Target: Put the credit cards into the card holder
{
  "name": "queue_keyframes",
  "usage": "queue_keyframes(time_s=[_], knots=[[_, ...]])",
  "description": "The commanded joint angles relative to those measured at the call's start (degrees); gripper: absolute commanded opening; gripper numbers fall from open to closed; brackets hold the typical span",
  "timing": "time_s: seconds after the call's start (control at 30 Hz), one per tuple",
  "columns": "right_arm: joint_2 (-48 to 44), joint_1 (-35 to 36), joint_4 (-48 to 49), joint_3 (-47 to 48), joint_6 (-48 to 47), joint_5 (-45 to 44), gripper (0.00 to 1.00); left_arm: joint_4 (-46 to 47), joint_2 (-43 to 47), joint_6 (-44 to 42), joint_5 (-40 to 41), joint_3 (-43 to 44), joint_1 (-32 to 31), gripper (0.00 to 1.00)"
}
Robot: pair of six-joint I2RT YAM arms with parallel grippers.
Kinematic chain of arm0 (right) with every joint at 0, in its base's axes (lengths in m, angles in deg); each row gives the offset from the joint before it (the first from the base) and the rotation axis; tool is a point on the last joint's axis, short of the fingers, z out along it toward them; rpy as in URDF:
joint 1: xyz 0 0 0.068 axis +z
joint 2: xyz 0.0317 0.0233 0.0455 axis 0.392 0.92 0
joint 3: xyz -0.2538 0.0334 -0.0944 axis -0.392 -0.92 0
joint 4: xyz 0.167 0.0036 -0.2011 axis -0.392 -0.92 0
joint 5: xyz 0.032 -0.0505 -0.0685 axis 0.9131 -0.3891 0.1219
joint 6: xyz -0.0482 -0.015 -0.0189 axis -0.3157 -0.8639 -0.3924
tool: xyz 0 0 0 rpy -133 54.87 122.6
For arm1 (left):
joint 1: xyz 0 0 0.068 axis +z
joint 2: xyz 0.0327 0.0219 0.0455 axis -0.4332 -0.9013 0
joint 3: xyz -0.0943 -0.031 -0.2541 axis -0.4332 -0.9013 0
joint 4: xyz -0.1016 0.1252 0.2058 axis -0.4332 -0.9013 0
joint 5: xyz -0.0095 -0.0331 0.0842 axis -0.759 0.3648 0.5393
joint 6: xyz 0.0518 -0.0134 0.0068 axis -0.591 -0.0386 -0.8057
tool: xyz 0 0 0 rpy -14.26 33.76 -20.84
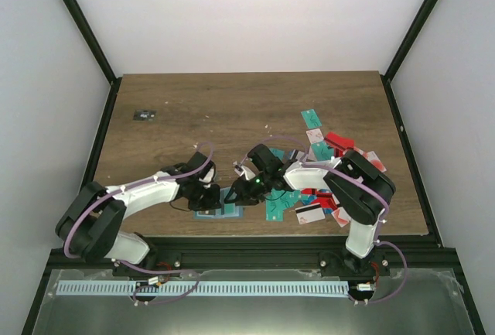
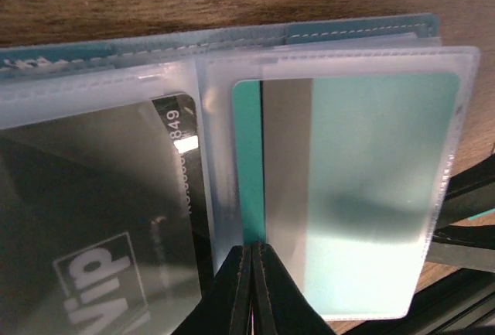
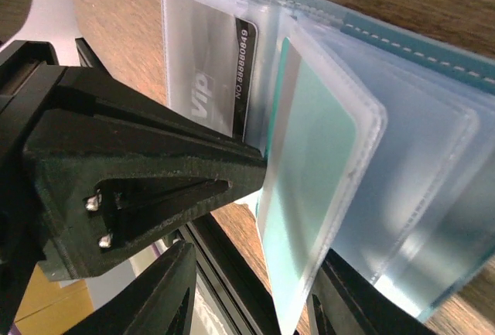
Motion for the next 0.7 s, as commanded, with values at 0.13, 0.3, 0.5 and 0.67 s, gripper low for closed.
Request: queue_keyframes(time_s=[0.13, 0.3, 0.5, 0.67], knots=[[-0.46, 0.79, -1.89, 2.74, -0.52, -0.43, 0.41, -4.97, 2.75, -0.41, 1.93, 4.4, -0.36, 0.04], [-0.24, 0.88, -2.19, 3.12, -0.53, -0.34, 0.41, -8.64, 5.92, 0.69, 3.79, 6.56, -0.36, 0.04], [1.76, 2.04, -6.18, 8.06, -0.4, -0.84, 0.41, -15.97, 11.02, 2.14, 9.12, 8.87, 0.11, 0.04], [3.93, 6.18, -9.93, 21.38, -0.72, 1.7, 0.43, -25.45, 18.07, 5.49, 16.31, 13.58, 1.16, 0.05]])
